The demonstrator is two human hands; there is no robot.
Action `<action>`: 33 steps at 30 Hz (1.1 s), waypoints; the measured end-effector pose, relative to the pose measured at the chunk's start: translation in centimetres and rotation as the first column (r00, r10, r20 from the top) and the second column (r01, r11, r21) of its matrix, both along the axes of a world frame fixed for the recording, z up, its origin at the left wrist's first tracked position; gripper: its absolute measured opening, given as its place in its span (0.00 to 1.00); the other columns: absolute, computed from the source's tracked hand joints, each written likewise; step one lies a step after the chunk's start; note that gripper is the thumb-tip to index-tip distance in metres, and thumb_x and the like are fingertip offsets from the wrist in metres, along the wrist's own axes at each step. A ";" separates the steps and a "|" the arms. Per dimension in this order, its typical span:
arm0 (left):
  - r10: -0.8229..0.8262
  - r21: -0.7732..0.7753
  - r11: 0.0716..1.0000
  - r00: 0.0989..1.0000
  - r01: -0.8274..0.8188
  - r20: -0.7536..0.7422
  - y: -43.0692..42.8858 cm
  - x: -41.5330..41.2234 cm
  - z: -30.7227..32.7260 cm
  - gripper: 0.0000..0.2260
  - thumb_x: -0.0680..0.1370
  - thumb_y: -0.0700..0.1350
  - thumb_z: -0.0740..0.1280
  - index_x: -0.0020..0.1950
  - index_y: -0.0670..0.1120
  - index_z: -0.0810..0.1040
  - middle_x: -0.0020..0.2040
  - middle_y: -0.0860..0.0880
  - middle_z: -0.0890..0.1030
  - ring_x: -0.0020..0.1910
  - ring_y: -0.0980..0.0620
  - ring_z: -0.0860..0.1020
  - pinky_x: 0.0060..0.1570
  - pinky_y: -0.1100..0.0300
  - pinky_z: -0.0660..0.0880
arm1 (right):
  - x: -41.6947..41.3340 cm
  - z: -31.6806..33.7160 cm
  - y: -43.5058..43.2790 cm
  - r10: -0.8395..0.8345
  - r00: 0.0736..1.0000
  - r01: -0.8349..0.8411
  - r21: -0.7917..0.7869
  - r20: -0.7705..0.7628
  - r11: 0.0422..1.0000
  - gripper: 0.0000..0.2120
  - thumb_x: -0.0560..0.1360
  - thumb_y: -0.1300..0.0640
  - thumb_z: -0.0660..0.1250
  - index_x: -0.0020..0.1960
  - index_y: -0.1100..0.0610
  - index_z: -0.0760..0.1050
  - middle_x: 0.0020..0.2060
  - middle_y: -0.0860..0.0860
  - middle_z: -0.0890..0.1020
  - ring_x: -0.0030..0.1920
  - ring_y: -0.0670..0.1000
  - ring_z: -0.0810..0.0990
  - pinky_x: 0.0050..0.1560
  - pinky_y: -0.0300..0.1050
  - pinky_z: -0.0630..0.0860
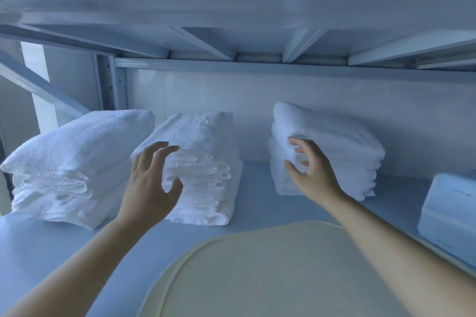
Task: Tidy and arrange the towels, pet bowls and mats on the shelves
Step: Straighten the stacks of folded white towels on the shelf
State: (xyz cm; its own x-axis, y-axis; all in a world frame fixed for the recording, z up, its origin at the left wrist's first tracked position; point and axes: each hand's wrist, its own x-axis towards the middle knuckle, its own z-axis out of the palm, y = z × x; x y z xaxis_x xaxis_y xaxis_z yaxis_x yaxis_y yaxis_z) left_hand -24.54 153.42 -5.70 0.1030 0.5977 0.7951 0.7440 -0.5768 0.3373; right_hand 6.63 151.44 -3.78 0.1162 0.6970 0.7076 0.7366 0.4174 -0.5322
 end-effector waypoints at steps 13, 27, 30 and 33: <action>-0.292 0.022 0.950 0.909 0.313 -0.297 -0.6 17.7 4.2 0.25 0.70 0.44 0.66 0.66 0.53 0.68 0.65 0.52 0.69 0.62 0.50 0.68 0.48 0.55 0.74 | 12.2 1.1 -2.6 -0.256 0.963 0.252 0.058 0.081 0.966 0.21 0.70 0.62 0.70 0.63 0.59 0.72 0.60 0.51 0.74 0.60 0.50 0.72 0.56 0.40 0.67; -0.166 -0.012 0.985 0.915 0.174 -0.368 2.1 26.1 4.3 0.28 0.72 0.48 0.68 0.70 0.55 0.64 0.75 0.51 0.57 0.74 0.46 0.52 0.70 0.50 0.55 | 17.6 2.1 -1.4 -0.295 0.915 0.345 -0.156 0.275 0.925 0.31 0.70 0.52 0.72 0.69 0.56 0.66 0.69 0.55 0.63 0.69 0.56 0.63 0.65 0.46 0.65; -0.083 -0.052 0.996 0.893 0.067 -0.442 2.4 27.5 4.0 0.32 0.72 0.49 0.67 0.73 0.59 0.56 0.75 0.50 0.53 0.74 0.43 0.47 0.72 0.46 0.46 | 18.1 1.8 -0.9 -0.256 0.933 0.314 -0.225 0.252 0.922 0.33 0.70 0.52 0.72 0.71 0.53 0.64 0.72 0.56 0.58 0.72 0.54 0.60 0.67 0.43 0.62; 0.000 -0.006 1.000 0.861 -0.003 -0.509 2.7 27.6 3.1 0.37 0.72 0.43 0.67 0.74 0.60 0.50 0.75 0.49 0.51 0.74 0.41 0.46 0.72 0.43 0.43 | 18.3 1.8 -0.5 -0.228 0.949 0.282 -0.266 0.217 0.922 0.33 0.70 0.52 0.72 0.71 0.50 0.62 0.72 0.55 0.57 0.72 0.52 0.61 0.66 0.42 0.63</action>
